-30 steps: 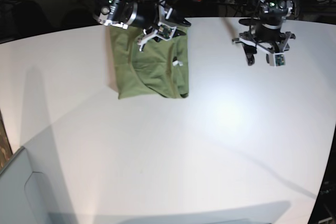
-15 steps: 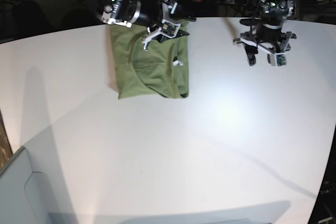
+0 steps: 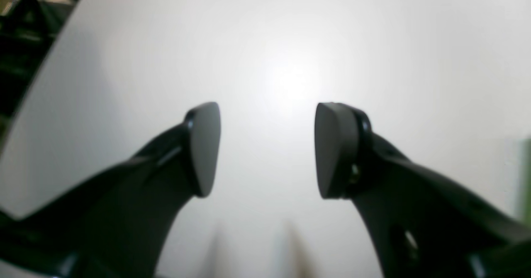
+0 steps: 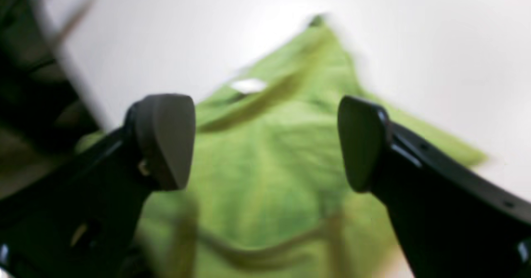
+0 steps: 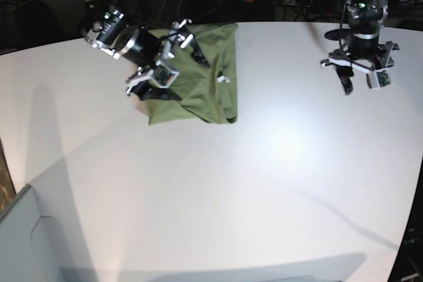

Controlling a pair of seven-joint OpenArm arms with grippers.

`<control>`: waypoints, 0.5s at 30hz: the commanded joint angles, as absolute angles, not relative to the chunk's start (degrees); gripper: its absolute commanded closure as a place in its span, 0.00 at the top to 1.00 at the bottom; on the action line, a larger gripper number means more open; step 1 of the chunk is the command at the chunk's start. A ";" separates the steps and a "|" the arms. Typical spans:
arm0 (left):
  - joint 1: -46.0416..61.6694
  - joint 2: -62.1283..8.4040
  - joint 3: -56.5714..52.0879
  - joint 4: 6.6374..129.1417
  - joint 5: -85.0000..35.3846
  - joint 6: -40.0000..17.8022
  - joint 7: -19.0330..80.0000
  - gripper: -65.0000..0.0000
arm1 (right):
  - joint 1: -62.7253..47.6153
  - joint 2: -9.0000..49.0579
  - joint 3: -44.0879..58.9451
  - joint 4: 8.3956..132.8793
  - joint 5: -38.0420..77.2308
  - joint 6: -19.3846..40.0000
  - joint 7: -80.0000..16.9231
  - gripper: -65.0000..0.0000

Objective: Fold the T-shirt properly
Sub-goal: 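Grasp the bundle's edges with both grippers and tuck them in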

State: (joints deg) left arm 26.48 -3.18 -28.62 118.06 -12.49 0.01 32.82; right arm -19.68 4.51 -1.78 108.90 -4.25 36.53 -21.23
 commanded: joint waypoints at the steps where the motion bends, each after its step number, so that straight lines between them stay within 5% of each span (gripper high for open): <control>1: 26.59 -2.33 -27.74 118.99 -14.29 -0.04 32.13 0.54 | -19.65 4.09 0.40 109.93 -3.21 37.05 -19.82 0.81; 15: 27.74 1.10 -0.92 116.53 -29.14 0.48 31.96 0.54 | -19.56 2.42 10.15 108.44 -3.21 37.05 -19.91 0.82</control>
